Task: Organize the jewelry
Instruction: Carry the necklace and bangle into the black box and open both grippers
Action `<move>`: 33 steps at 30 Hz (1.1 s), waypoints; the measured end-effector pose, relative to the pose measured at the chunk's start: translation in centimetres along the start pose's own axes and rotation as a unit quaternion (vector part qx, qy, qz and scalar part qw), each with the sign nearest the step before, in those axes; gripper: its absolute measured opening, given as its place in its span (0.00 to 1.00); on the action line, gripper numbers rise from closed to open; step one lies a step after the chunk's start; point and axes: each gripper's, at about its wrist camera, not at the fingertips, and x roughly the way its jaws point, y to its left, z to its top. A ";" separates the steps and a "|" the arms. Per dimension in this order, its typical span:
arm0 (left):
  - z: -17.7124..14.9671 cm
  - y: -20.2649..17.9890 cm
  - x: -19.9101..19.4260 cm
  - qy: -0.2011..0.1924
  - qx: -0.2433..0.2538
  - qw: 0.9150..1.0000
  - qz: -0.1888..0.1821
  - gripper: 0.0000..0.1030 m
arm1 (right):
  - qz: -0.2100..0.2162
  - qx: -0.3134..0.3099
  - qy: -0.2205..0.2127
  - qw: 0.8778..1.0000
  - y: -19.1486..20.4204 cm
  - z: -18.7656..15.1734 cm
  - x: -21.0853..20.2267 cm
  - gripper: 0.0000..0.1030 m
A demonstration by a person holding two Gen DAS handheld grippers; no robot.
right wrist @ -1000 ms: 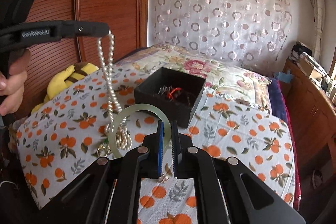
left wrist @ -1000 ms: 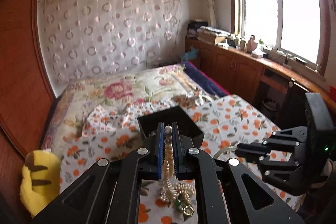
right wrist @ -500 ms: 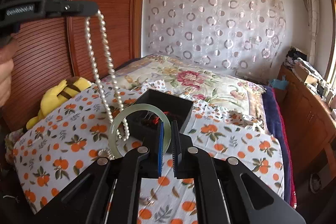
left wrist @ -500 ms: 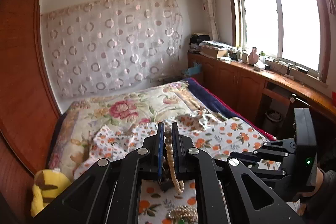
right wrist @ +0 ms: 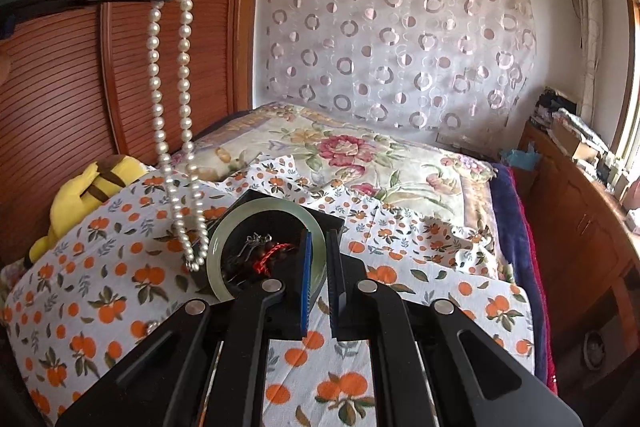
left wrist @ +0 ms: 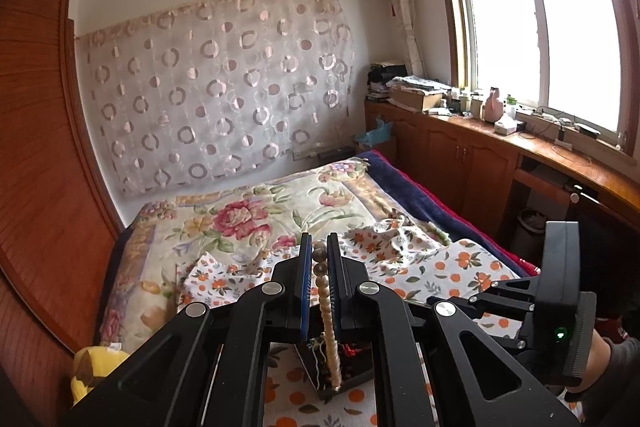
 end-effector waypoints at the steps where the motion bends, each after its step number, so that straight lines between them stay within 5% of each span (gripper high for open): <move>1: -0.1 0.1 0.6 0.004 -0.001 1.000 0.001 0.06 | 0.001 0.004 0.003 1.000 -0.1 0.0 0.6 0.08; 17: -5.5 1.1 6.4 0.071 -0.025 0.997 -0.004 0.07 | 0.005 -0.002 0.054 0.999 1.5 -1.5 7.5 0.09; 33: -6.4 -0.1 5.3 0.067 -0.018 0.998 -0.013 0.10 | 0.029 0.010 0.034 0.999 1.2 -3.6 2.8 0.13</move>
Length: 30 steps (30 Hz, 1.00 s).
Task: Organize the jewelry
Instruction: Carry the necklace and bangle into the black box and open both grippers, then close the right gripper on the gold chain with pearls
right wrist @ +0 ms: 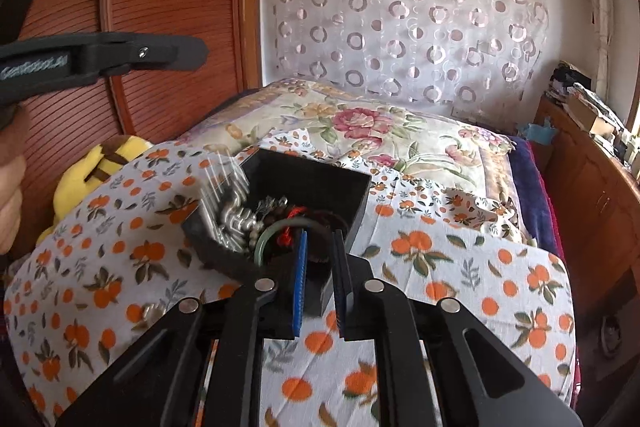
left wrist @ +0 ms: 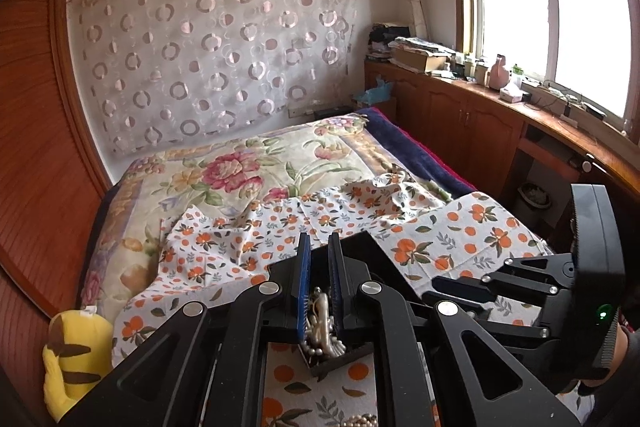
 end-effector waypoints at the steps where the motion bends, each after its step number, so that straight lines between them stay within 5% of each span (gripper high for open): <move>1: -0.4 0.0 -0.3 0.000 0.001 1.000 -0.001 0.16 | 0.001 -0.002 0.000 1.000 0.1 -0.3 -0.4 0.13; 8: -5.5 0.4 -1.6 0.018 0.005 1.000 -0.011 0.27 | 0.026 -0.001 0.006 1.000 1.0 -3.0 -2.3 0.13; 17: -12.7 1.9 -1.7 0.057 -0.008 0.998 -0.011 0.54 | 0.059 -0.023 0.024 0.998 4.5 -4.7 -2.1 0.14; 20: -14.1 2.0 -1.8 0.067 -0.005 0.998 -0.004 0.64 | 0.072 -0.026 0.036 0.996 5.4 -5.1 -1.5 0.24; 30: -17.7 3.0 -2.3 0.082 -0.026 0.996 -0.003 0.84 | 0.104 -0.054 0.087 0.989 8.3 -6.4 0.9 0.25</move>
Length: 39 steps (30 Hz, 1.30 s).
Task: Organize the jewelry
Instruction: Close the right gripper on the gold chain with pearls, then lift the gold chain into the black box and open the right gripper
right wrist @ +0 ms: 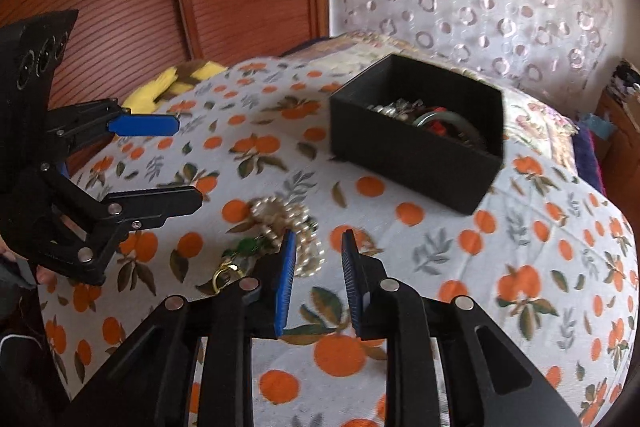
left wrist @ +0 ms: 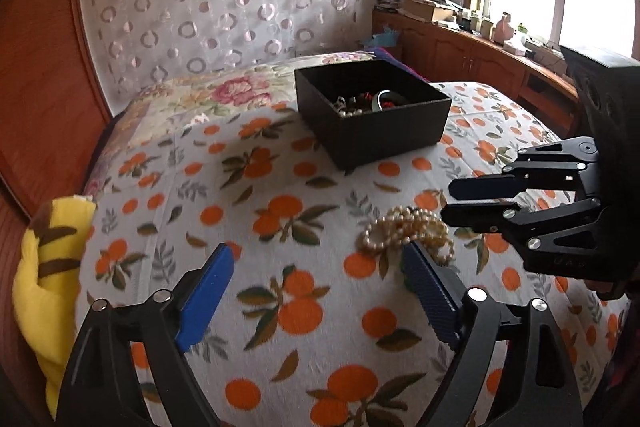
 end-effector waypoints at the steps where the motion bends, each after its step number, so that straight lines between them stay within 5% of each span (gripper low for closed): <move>1: -0.1 0.1 -0.1 -0.001 -0.003 1.000 0.000 0.84 | 0.001 -0.002 0.007 1.000 0.2 0.0 0.4 0.25; 17: -0.9 0.4 -0.6 -0.007 -0.024 1.000 -0.009 0.85 | -0.020 -0.005 0.038 0.999 0.2 0.8 2.2 0.24; 19: -0.8 0.3 -0.8 -0.008 -0.027 1.000 -0.010 0.85 | -0.004 -0.003 0.040 0.999 0.1 0.8 2.1 0.10; 23: -0.8 0.2 -1.0 -0.011 -0.030 0.999 -0.012 0.85 | 0.004 -0.014 0.045 0.999 0.7 0.5 1.8 0.06; 39: -0.5 -0.1 -1.6 -0.018 -0.037 0.999 -0.016 0.85 | -0.035 -0.023 -0.050 0.998 0.2 3.1 -4.7 0.06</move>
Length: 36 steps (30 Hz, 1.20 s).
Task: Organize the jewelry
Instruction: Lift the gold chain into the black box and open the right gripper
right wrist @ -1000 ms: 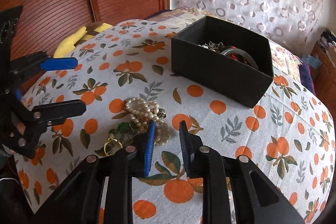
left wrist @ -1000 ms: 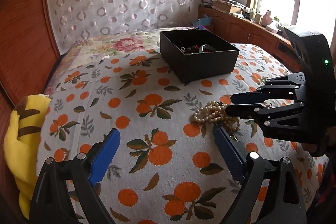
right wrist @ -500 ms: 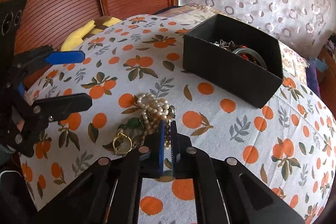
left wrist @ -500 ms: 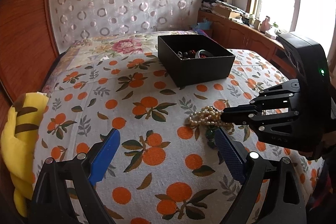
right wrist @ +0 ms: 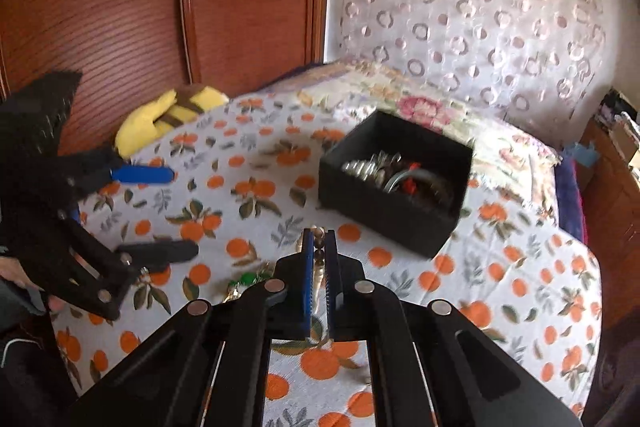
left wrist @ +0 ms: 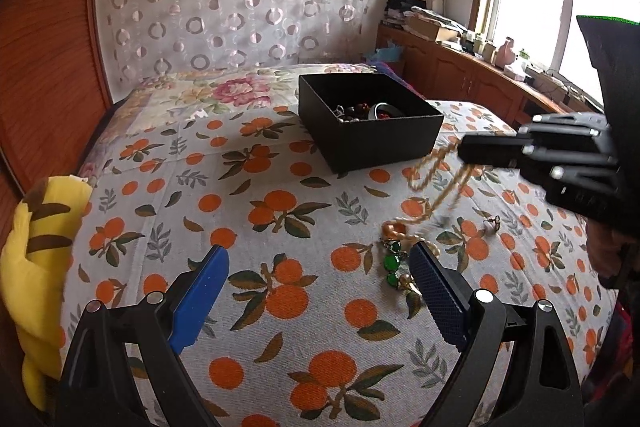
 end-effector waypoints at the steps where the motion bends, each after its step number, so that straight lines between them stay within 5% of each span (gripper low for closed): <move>1: 0.1 -0.1 0.0 -0.001 -0.001 1.000 0.000 0.85 | -0.003 0.000 -0.005 1.000 -0.2 0.3 -0.3 0.06; 15: 1.1 -0.5 -1.2 -0.026 -0.010 1.000 -0.006 0.85 | -0.019 0.001 -0.056 0.998 -2.1 4.2 -4.6 0.06; 36: 1.9 -0.6 -0.7 -0.029 -0.011 1.000 -0.004 0.86 | -0.086 0.016 -0.105 0.991 -6.9 11.8 -4.2 0.06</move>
